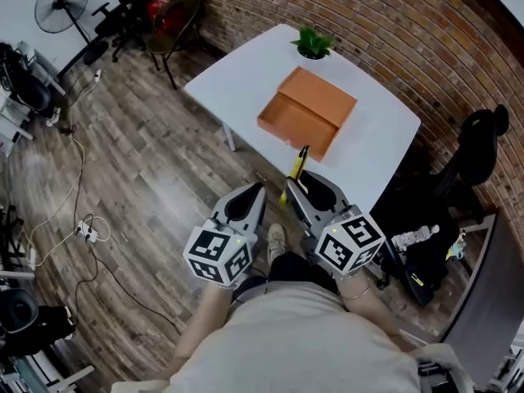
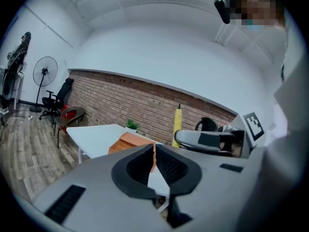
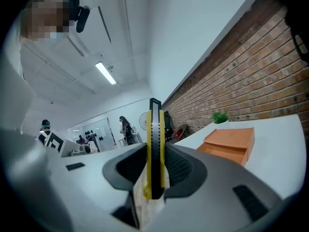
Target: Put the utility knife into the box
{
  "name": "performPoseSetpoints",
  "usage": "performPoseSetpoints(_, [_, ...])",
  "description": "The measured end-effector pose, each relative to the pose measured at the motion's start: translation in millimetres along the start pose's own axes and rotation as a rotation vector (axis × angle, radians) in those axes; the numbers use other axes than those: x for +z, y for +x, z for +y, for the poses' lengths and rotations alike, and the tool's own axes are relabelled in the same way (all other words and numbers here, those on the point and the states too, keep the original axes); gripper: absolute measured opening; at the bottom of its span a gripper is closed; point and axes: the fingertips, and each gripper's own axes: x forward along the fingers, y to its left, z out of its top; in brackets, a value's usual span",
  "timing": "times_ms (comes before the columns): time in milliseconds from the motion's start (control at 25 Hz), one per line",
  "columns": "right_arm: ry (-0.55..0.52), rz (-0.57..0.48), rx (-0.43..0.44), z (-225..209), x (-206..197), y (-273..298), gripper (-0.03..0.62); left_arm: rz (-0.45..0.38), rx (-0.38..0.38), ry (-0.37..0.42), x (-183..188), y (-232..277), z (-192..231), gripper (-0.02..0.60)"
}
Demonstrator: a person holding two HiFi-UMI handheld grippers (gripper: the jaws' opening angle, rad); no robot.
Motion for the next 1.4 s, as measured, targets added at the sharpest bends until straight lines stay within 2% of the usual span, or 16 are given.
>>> performPoseSetpoints(280, [0.000, -0.016, -0.004, -69.5, 37.9, 42.6, 0.115, 0.005, 0.007, 0.018, 31.4, 78.2, 26.9, 0.015])
performPoseSetpoints(520, [0.009, -0.013, -0.023, -114.8, 48.9, 56.8, 0.115, 0.012, 0.014, 0.008, 37.3, 122.0, 38.7, 0.015])
performPoseSetpoints(880, [0.011, 0.007, -0.092, -146.2, 47.0, 51.7, 0.115, 0.045, -0.067, 0.002, 34.9, 164.6, 32.5, 0.015])
performPoseSetpoints(1160, [0.023, 0.037, -0.135, -159.8, 38.8, 57.0, 0.115, 0.077, -0.103, -0.015, 32.5, 183.8, 39.5, 0.015])
performPoseSetpoints(1400, [0.027, 0.037, -0.172, -168.3, 47.0, 71.3, 0.115, 0.127, -0.113, -0.015, 31.2, 184.7, 60.1, 0.015])
